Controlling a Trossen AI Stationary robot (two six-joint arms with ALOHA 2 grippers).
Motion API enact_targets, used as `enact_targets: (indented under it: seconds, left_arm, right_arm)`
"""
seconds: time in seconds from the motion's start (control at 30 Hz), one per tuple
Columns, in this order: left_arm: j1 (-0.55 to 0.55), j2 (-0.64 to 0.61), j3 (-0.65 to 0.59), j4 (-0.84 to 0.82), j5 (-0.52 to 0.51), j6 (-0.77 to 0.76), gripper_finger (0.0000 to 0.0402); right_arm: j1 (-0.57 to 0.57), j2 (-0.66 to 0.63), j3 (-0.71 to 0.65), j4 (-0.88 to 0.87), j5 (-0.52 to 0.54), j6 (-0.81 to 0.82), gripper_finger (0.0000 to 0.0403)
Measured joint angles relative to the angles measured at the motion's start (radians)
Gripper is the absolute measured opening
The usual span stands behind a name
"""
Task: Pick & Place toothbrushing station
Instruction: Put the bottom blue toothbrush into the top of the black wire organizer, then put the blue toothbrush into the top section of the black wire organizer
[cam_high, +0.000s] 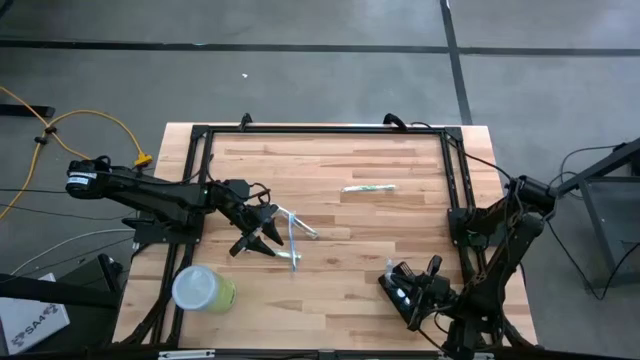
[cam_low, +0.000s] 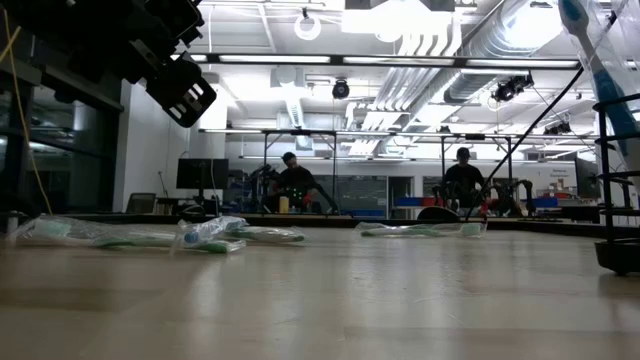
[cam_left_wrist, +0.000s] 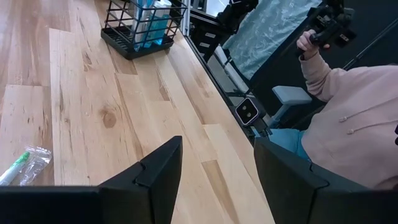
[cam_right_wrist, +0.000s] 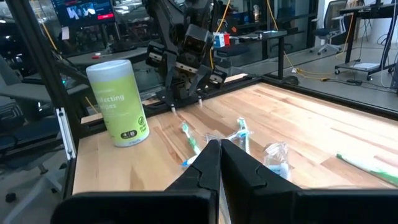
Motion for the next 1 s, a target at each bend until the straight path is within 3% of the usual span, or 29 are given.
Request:
enact_targets:
  seconds: [0.3, 0.7, 1.0]
  left_arm:
    - [0.0, 0.0, 0.0, 0.0, 0.0, 0.0, 0.0195]
    - [0.0, 0.0, 0.0, 0.0, 0.0, 0.0, 0.0195]
    - [0.0, 0.0, 0.0, 0.0, 0.0, 0.0, 0.0195]
  right_arm:
    - [-0.001, 0.0, 0.0, 0.0, 0.004, -0.003, 0.0015]
    - [-0.001, 0.0, 0.0, 0.0, 0.001, -0.006, 0.0087]
    - [-0.002, -0.028, 0.002, 0.031, 0.081, -0.108, 0.0125]
